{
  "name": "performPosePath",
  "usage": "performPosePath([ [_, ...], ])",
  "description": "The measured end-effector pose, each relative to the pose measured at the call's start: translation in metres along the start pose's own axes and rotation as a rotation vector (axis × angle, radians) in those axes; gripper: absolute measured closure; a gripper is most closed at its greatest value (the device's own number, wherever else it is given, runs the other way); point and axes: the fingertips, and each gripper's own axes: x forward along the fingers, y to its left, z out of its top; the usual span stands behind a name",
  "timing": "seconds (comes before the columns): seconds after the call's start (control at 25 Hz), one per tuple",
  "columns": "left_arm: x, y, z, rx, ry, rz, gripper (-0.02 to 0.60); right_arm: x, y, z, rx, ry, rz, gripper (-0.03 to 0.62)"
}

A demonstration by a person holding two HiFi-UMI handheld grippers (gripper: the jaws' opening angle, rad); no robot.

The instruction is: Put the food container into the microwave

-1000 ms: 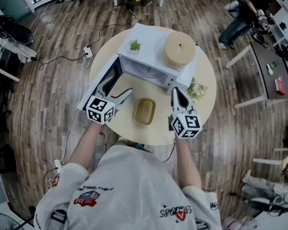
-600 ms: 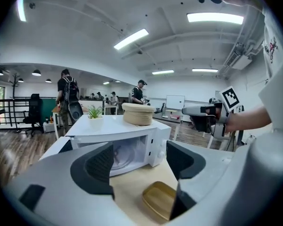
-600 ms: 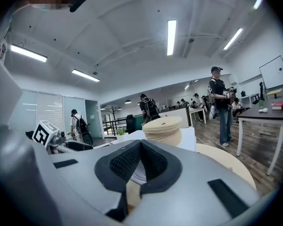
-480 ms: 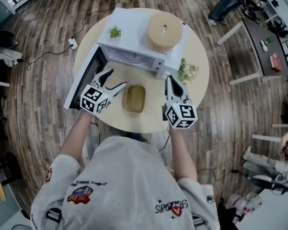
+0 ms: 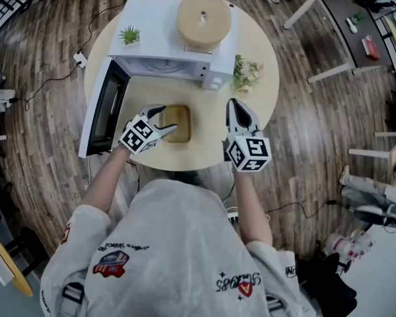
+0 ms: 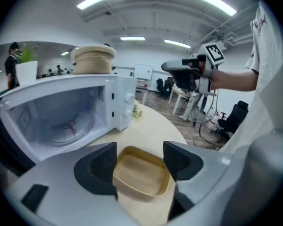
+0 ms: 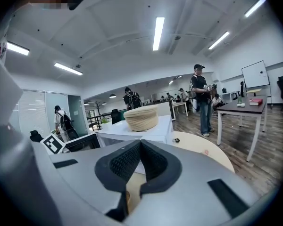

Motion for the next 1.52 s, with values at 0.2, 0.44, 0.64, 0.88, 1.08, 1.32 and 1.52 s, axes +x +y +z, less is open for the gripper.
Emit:
performPosePath([
  [0.2, 0.039, -0.038, -0.057, 0.132, 0.219, -0.157, 0.275, -0.015, -0.014, -0.012, 0.010, 0.022, -0.054, 0.599],
  [0.44, 0.061, -0.073, -0.107, 0.181, 0.340, -0.247, 0.294, -0.030, -0.025, -0.025, 0.023, 0.041, -0.100, 0.599],
  [0.64, 0.070, -0.088, -0.119, 0.258, 0.383, -0.260, 0.354, -0.042, -0.030, -0.029, 0.025, 0.050, -0.128, 0.599],
  [0.88, 0.077, -0.093, -0.124, 0.310, 0.403, -0.248, 0.462, -0.051, -0.031, -0.030, 0.027, 0.042, -0.144, 0.599],
  [1.08, 0.079, -0.094, -0.132, 0.381, 0.450, -0.223, 0.547, -0.057, -0.035, -0.029, 0.029, 0.040, -0.159, 0.599],
  [1.32, 0.076, -0.092, -0.125, 0.373, 0.417, -0.201, 0.561, -0.055, -0.035, -0.031, 0.031, 0.040, -0.158, 0.599],
  [1.52, 0.065, -0.079, -0.095, 0.254, 0.297, -0.147, 0.566, -0.045, -0.028, -0.024, 0.027, 0.034, -0.132, 0.599],
])
